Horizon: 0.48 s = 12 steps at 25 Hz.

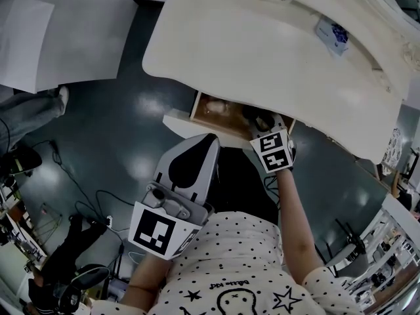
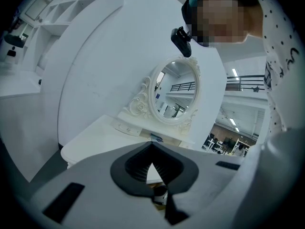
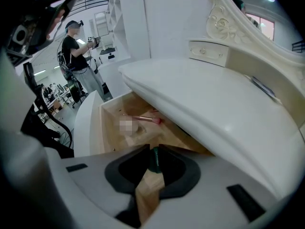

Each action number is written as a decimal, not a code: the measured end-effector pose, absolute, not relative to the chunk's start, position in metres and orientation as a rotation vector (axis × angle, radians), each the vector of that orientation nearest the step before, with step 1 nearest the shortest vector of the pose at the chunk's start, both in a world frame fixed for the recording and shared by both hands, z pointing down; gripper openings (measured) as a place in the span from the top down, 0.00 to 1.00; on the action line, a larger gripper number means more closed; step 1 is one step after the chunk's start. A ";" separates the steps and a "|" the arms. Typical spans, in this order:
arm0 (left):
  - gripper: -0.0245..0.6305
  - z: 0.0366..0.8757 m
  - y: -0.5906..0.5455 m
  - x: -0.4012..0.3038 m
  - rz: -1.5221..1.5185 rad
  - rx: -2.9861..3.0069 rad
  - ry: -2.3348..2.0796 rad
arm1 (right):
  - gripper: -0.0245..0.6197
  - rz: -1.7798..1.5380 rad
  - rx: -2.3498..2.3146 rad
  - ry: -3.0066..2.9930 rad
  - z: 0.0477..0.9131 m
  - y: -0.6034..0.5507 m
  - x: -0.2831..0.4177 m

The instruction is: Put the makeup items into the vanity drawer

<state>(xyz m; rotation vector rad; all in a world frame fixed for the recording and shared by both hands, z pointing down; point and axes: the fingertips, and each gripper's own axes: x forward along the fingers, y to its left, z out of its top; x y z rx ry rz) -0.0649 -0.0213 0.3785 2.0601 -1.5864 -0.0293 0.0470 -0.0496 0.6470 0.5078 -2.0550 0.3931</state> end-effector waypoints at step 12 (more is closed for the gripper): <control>0.97 0.376 -0.022 -0.067 0.014 2.091 -1.603 | 0.95 0.357 0.527 -2.087 0.623 -0.049 0.047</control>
